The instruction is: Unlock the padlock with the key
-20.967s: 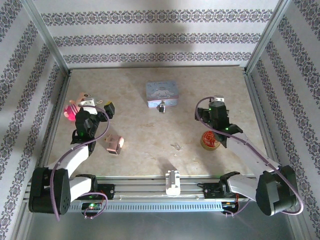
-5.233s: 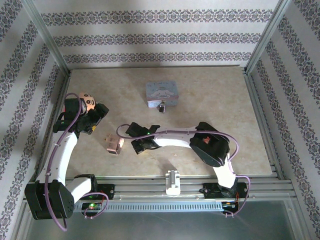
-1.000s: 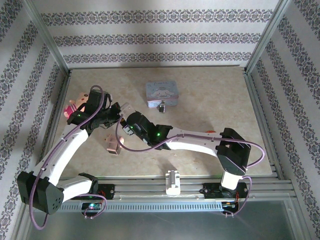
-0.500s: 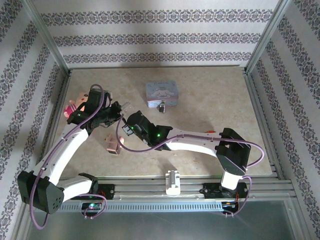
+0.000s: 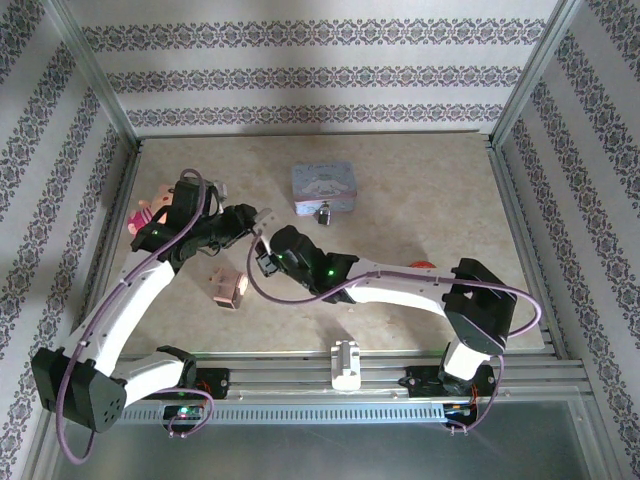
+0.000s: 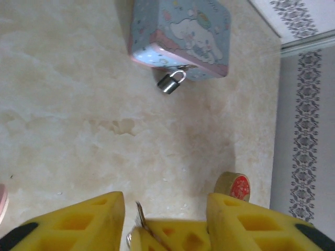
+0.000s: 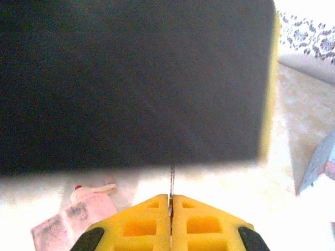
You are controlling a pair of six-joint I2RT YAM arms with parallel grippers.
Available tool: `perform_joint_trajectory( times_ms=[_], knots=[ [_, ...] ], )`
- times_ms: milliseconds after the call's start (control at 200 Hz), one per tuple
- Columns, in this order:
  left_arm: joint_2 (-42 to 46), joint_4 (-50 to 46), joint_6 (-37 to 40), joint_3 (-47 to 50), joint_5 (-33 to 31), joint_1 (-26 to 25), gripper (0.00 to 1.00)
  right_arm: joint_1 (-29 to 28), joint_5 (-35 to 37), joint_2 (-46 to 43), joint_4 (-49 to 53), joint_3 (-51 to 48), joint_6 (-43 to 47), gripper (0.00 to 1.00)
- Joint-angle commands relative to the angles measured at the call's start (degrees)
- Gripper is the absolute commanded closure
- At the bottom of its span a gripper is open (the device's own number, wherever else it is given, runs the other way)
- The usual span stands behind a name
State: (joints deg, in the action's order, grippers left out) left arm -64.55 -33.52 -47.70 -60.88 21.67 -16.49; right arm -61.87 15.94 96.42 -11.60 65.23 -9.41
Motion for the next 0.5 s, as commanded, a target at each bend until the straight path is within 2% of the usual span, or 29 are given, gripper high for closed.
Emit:
perform_joint_trajectory(
  times_ms=[0,140,235,495],
  knots=[
    [2.75,3.30,-0.59,-0.04,1.81,0.52,0.51,2.66,-6.86,-3.06,-1.58,-3.46,-5.66,1.00],
    [3.90,2.97,2.71,-0.38,0.17,0.68,0.42,6.53,-17.86,-6.50,-4.74,-7.57,-11.33,1.00],
    [4.71,5.34,4.63,0.67,1.26,0.68,0.38,9.41,-25.25,-8.51,-5.65,-9.41,-15.25,1.00],
    [5.10,22.46,2.54,8.22,11.67,0.68,0.38,16.14,-38.19,-15.22,-16.52,-18.19,-26.51,1.00]
  ],
)
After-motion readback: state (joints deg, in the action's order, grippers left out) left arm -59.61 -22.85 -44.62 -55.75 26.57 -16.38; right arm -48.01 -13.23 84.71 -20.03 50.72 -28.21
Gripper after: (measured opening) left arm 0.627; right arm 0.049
